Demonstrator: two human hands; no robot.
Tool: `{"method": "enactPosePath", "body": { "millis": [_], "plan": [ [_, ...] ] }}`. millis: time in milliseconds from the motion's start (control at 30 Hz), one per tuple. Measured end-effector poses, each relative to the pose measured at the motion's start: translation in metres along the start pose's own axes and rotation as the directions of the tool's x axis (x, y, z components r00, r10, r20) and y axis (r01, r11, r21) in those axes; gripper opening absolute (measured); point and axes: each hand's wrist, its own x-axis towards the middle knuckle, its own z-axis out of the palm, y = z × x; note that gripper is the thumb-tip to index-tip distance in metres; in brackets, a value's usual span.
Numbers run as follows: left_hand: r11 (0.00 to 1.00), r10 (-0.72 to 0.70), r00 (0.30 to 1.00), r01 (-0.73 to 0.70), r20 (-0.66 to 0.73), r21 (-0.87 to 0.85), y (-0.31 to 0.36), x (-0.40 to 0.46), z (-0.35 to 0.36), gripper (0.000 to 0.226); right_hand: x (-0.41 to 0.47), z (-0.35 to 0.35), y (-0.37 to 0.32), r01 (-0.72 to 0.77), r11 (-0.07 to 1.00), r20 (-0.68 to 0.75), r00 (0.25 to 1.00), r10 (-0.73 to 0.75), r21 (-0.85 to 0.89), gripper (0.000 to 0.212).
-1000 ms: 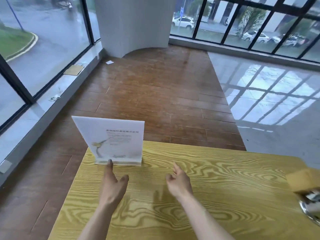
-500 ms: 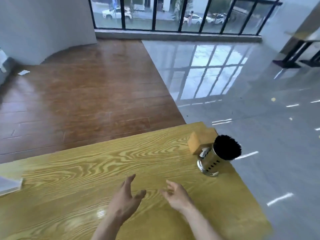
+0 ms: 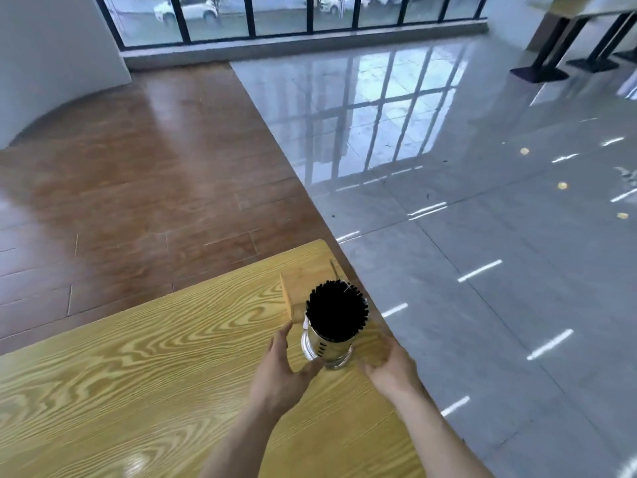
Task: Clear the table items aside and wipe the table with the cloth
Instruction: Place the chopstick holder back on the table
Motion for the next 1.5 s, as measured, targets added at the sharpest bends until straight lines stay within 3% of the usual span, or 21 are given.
{"method": "enactPosePath", "body": {
  "millis": [133, 267, 400, 500, 900, 1100, 1500],
  "plan": [
    [0.999, 0.033, 0.999, -0.033, -0.032, 0.009, 0.011, 0.015, 0.021, 0.108, 0.015, 0.007, -0.020, 0.120, 0.990, 0.010, 0.993, -0.121, 0.072, 0.101],
    [0.997, 0.022, 0.998, -0.026, -0.057, -0.070, 0.014, 0.021, 0.036, 0.097, 0.019, 0.011, -0.031, 0.164, 0.983, 0.041, 0.985, -0.168, 0.086, 0.080],
    [0.998, 0.012, 0.992, -0.020, -0.125, -0.061, 0.011, 0.020, 0.037, 0.075, 0.016, 0.013, -0.033, 0.191, 0.980, 0.031, 0.981, -0.193, 0.061, 0.077],
    [0.998, 0.030, 0.988, -0.038, -0.149, -0.054, 0.006, 0.012, 0.028, 0.071, 0.006, 0.019, -0.039, 0.215, 0.976, 0.032, 0.976, -0.216, 0.015, 0.072],
    [0.976, -0.056, 0.934, -0.024, -0.353, -0.218, -0.069, -0.027, -0.091, 0.071, -0.050, 0.132, -0.123, 0.390, 0.921, 0.169, 0.908, -0.382, -0.011, 0.067],
    [0.978, -0.063, 0.899, -0.031, -0.434, -0.207, -0.111, -0.023, -0.164, 0.065, -0.067, 0.203, -0.178, 0.413, 0.910, 0.197, 0.891, -0.409, 0.022, 0.066],
    [0.977, -0.073, 0.889, -0.028, -0.452, -0.213, -0.159, 0.021, -0.226, 0.060, -0.056, 0.277, -0.240, 0.450, 0.890, 0.199, 0.880, -0.431, -0.066, 0.064]
  ]
}}
